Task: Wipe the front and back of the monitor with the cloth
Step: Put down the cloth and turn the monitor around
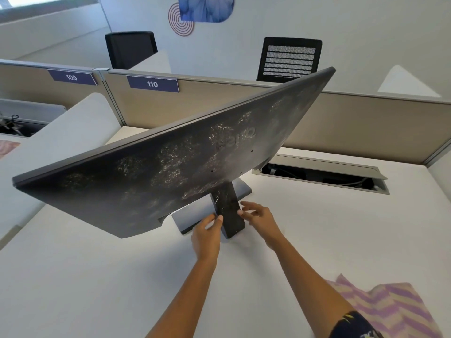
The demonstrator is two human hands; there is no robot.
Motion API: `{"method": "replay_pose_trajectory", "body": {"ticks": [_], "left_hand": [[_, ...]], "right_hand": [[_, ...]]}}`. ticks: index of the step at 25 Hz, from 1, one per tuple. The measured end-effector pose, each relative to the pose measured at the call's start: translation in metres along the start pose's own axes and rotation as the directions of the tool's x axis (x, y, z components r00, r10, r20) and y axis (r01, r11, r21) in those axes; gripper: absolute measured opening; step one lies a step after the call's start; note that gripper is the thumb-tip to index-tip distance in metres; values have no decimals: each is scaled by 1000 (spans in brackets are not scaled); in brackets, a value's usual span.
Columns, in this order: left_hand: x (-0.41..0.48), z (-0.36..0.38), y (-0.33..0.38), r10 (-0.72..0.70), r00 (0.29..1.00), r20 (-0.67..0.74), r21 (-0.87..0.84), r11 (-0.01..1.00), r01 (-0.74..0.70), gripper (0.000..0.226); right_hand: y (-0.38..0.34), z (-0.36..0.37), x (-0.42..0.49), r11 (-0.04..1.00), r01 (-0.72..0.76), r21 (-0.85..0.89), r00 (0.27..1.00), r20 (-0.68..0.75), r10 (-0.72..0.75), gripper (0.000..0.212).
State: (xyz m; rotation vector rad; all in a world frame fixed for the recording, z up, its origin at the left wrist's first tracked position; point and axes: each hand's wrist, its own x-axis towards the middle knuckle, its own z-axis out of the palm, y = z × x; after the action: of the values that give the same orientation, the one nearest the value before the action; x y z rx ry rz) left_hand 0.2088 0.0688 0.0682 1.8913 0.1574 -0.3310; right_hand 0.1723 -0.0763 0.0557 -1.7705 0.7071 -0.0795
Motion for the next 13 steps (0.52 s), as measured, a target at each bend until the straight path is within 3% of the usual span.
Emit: {"method": "replay_pose_trajectory", "body": {"ticks": [2,8,13], "left_hand": [[10,-2,8,40,999,-22,54,998,-38,41],[30,-4,16,65,988,141,274,956,-102,31],[37,0,11,140,983,116,320,932,-170,35]], "right_hand": [[-17,-2,10,998,27,-55,997,76,-23,46],[-44,-8,32,907,115,-404,975,222,-25,49],[-43,-10,37,902,131,-410,978,201,-50,52]]}}
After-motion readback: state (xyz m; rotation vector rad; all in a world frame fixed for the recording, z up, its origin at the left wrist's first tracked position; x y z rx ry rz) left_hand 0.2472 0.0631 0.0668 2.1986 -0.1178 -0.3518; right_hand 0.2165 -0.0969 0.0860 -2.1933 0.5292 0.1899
